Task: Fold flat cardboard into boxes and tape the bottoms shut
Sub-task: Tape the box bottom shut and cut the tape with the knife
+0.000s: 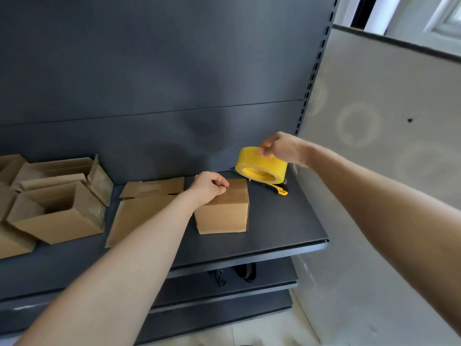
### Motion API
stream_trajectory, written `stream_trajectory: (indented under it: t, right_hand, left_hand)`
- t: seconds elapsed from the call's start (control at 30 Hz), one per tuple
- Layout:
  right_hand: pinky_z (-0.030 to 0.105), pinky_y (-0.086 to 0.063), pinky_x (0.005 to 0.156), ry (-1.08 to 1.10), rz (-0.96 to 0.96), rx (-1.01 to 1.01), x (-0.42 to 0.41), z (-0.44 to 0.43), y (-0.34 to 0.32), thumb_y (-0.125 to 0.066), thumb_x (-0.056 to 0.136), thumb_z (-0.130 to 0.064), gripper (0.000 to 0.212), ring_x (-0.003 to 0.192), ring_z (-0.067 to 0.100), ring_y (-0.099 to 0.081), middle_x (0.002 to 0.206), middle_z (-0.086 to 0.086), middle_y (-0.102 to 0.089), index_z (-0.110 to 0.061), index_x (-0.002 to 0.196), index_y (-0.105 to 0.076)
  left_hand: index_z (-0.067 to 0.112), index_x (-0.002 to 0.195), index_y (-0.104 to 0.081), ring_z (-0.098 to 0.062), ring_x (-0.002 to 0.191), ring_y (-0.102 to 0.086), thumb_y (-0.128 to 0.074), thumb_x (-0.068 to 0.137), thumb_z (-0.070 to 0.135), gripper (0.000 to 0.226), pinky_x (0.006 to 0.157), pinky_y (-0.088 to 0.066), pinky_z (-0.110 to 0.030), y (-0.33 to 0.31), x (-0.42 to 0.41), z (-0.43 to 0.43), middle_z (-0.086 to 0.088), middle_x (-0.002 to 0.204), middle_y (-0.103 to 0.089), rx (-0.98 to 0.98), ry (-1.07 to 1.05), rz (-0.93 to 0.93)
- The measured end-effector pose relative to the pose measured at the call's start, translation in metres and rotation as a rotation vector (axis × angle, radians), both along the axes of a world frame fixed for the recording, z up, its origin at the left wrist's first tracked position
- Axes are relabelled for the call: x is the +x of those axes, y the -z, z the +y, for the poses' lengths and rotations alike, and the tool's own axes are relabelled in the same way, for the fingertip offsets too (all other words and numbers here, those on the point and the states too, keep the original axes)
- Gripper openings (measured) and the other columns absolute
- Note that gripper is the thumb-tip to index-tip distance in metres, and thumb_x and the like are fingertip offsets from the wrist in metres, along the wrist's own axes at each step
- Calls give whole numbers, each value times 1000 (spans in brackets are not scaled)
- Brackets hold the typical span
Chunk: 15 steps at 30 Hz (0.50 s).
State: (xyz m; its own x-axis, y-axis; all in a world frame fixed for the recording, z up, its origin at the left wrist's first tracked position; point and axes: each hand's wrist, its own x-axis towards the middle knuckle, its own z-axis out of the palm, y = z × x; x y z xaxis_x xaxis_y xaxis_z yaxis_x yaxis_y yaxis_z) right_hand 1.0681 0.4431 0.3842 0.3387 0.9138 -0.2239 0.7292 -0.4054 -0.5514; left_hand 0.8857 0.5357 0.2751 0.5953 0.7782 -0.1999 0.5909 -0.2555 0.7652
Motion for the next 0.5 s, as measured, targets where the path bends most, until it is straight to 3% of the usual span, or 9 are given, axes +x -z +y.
stream_trajectory:
  t: [0.17, 0.33, 0.43, 0.5]
  right_hand:
    - [30, -40, 93, -87, 13, -76, -37, 20, -4, -48, 96, -15, 32, 122, 32, -49, 129, 19, -56, 0, 123, -59]
    - [33, -42, 92, -73, 2, -119, -58, 35, 2, -48, 96, -17, 34, 119, 35, -50, 127, 20, -56, 2, 122, -58]
    - [34, -41, 92, -70, -2, -127, -61, 40, 3, -49, 95, -19, 34, 119, 35, -50, 127, 19, -56, 0, 122, -58]
    - [34, -42, 90, -79, -20, -131, -62, 42, 4, -49, 96, -21, 34, 119, 35, -51, 126, 19, -57, -1, 121, -59]
  left_hand:
    - [13, 97, -69, -14, 88, -53, -53, 94, 2, 19, 81, -38, -23, 0, -13, 3, 2, 86, -60, -141, -75, -185]
    - [5, 109, -64, -19, 101, -59, -41, 99, 0, 26, 95, -43, -27, -7, -28, 4, -8, 105, -65, -321, -203, -440]
    - [6, 103, -64, -19, 93, -63, -45, 101, 25, 28, 93, -48, -30, -19, -35, 5, -8, 99, -67, -440, -232, -561]
    - [10, 91, -65, -17, 84, -64, -56, 93, 42, 34, 85, -51, -29, -26, -37, 7, -5, 89, -67, -428, -222, -521]
